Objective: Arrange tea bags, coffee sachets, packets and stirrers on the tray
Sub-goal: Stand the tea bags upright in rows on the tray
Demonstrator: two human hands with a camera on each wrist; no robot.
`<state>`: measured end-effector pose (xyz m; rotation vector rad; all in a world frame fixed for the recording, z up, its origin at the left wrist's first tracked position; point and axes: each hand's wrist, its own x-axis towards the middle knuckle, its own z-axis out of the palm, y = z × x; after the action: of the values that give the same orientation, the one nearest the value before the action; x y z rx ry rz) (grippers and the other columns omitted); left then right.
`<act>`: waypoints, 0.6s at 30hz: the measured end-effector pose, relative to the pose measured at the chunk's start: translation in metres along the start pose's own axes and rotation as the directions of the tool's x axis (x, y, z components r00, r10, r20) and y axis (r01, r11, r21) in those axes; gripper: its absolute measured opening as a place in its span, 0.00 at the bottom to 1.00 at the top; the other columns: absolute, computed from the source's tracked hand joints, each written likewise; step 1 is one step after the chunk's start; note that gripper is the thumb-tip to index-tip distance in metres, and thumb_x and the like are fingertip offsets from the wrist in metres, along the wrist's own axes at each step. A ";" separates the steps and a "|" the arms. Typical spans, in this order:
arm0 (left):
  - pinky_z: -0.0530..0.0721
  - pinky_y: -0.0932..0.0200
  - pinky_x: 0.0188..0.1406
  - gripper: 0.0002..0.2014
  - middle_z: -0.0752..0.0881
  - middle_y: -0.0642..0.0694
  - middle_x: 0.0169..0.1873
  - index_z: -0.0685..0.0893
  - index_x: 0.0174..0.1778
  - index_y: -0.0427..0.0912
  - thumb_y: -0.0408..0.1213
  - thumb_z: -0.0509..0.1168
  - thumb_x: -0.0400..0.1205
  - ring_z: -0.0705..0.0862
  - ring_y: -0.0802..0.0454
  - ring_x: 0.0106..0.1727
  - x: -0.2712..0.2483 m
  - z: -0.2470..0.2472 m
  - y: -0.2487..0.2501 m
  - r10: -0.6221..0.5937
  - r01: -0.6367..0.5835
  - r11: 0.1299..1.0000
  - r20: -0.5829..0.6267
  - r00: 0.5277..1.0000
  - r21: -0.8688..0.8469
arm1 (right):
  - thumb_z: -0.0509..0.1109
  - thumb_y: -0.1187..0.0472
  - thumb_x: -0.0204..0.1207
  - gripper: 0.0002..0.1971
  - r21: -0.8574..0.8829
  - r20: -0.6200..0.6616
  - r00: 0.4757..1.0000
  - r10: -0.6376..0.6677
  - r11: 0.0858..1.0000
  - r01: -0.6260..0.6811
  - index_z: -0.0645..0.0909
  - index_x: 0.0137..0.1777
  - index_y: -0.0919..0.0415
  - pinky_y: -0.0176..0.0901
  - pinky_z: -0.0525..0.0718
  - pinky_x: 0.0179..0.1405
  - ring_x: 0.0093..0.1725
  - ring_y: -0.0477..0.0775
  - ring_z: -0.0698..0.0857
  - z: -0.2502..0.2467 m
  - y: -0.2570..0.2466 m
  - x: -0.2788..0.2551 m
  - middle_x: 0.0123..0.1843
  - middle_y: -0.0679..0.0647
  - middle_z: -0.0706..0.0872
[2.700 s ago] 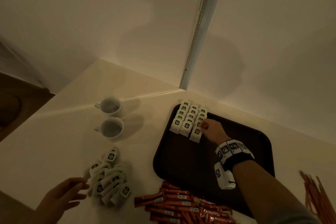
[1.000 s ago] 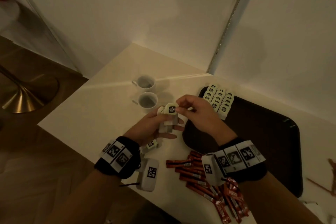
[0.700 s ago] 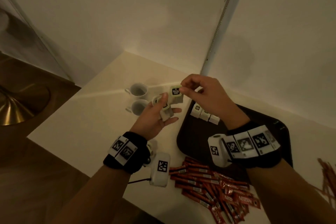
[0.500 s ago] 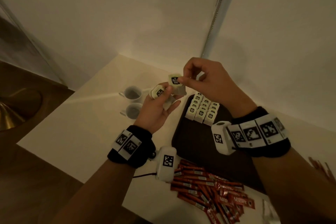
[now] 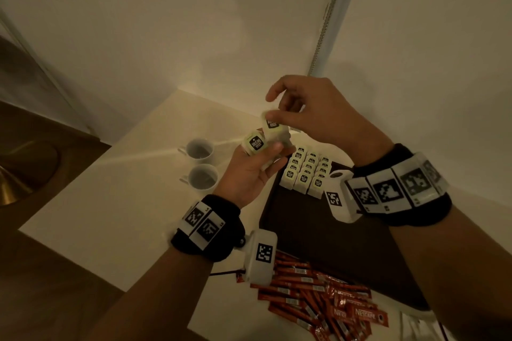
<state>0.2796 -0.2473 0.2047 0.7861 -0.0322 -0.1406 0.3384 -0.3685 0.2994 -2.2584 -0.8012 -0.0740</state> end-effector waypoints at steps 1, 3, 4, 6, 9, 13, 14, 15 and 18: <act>0.85 0.69 0.34 0.15 0.91 0.50 0.42 0.80 0.53 0.41 0.34 0.69 0.70 0.90 0.54 0.43 0.001 0.001 0.000 -0.002 0.002 1.000 -0.005 1.000 0.001 | 0.75 0.55 0.72 0.08 -0.038 0.012 1.000 0.000 0.999 0.000 0.85 0.48 0.56 0.24 0.75 0.32 0.29 0.39 0.80 0.001 0.000 0.001 0.31 0.47 0.84; 0.84 0.69 0.31 0.13 0.91 0.50 0.39 0.81 0.51 0.40 0.34 0.68 0.70 0.89 0.55 0.41 0.003 0.002 0.001 -0.011 0.011 1.000 -0.024 1.000 0.001 | 0.73 0.52 0.74 0.08 -0.114 0.024 1.000 0.007 0.994 -0.004 0.86 0.42 0.57 0.25 0.72 0.28 0.26 0.40 0.77 0.002 0.000 0.002 0.27 0.48 0.82; 0.84 0.69 0.31 0.11 0.90 0.50 0.37 0.82 0.49 0.41 0.34 0.67 0.70 0.89 0.56 0.40 0.003 0.002 0.001 -0.015 0.015 1.000 -0.030 0.999 -0.001 | 0.73 0.51 0.75 0.10 -0.149 0.027 1.000 0.005 0.989 -0.001 0.85 0.38 0.57 0.26 0.70 0.27 0.25 0.41 0.76 0.002 0.000 0.002 0.25 0.47 0.80; 0.84 0.70 0.29 0.10 0.90 0.50 0.36 0.82 0.47 0.41 0.34 0.67 0.71 0.90 0.56 0.39 0.005 0.002 0.001 -0.020 0.020 1.000 -0.032 0.999 -0.006 | 0.71 0.51 0.76 0.14 -0.197 0.040 0.999 -0.008 0.980 0.016 0.81 0.31 0.56 0.28 0.67 0.25 0.23 0.42 0.75 0.002 0.001 0.002 0.20 0.45 0.74; 0.84 0.70 0.28 0.10 0.91 0.50 0.38 0.82 0.48 0.41 0.34 0.66 0.71 0.90 0.55 0.39 0.005 0.002 0.000 -0.035 0.034 0.999 -0.035 0.999 -0.024 | 0.68 0.51 0.78 0.20 -0.231 0.057 0.998 -0.004 0.973 0.017 0.75 0.23 0.49 0.34 0.67 0.24 0.21 0.44 0.73 0.000 0.004 0.003 0.17 0.46 0.70; 0.83 0.71 0.27 0.10 0.90 0.49 0.35 0.82 0.47 0.41 0.34 0.68 0.70 0.89 0.58 0.36 0.007 0.002 -0.002 -0.025 0.026 1.000 -0.058 0.998 0.014 | 0.69 0.47 0.76 0.13 -0.232 0.043 0.999 0.030 0.972 -0.019 0.82 0.35 0.53 0.28 0.70 0.27 0.25 0.40 0.76 -0.002 0.007 0.002 0.26 0.45 0.78; 0.83 0.71 0.28 0.10 0.90 0.49 0.35 0.83 0.47 0.41 0.34 0.68 0.70 0.89 0.58 0.36 0.007 0.001 -0.002 -0.015 0.017 0.999 -0.060 0.998 0.034 | 0.71 0.49 0.76 0.10 -0.196 0.050 0.998 0.036 0.980 -0.025 0.84 0.40 0.54 0.24 0.71 0.29 0.28 0.39 0.78 -0.002 0.009 0.001 0.30 0.44 0.82; 0.83 0.70 0.30 0.11 0.91 0.49 0.36 0.83 0.47 0.41 0.33 0.68 0.69 0.89 0.58 0.37 0.008 0.000 -0.002 -0.004 0.007 0.999 -0.060 0.998 0.045 | 0.72 0.51 0.75 0.08 -0.148 0.054 0.998 0.043 0.988 -0.034 0.85 0.43 0.55 0.22 0.73 0.30 0.32 0.38 0.80 -0.002 0.010 0.001 0.34 0.45 0.84; 0.85 0.69 0.35 0.13 0.91 0.48 0.39 0.83 0.50 0.42 0.33 0.69 0.69 0.90 0.55 0.41 0.010 -0.001 0.000 0.025 -0.023 0.999 -0.076 0.997 0.030 | 0.74 0.59 0.74 0.04 0.065 0.039 0.994 0.105 0.992 -0.107 0.84 0.44 0.58 0.24 0.78 0.29 0.33 0.39 0.83 -0.002 0.014 -0.002 0.37 0.48 0.86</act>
<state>0.2893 -0.2482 0.2035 0.8192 0.0287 -0.0874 0.3450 -0.3782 0.2918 -2.2401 -0.6901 0.0419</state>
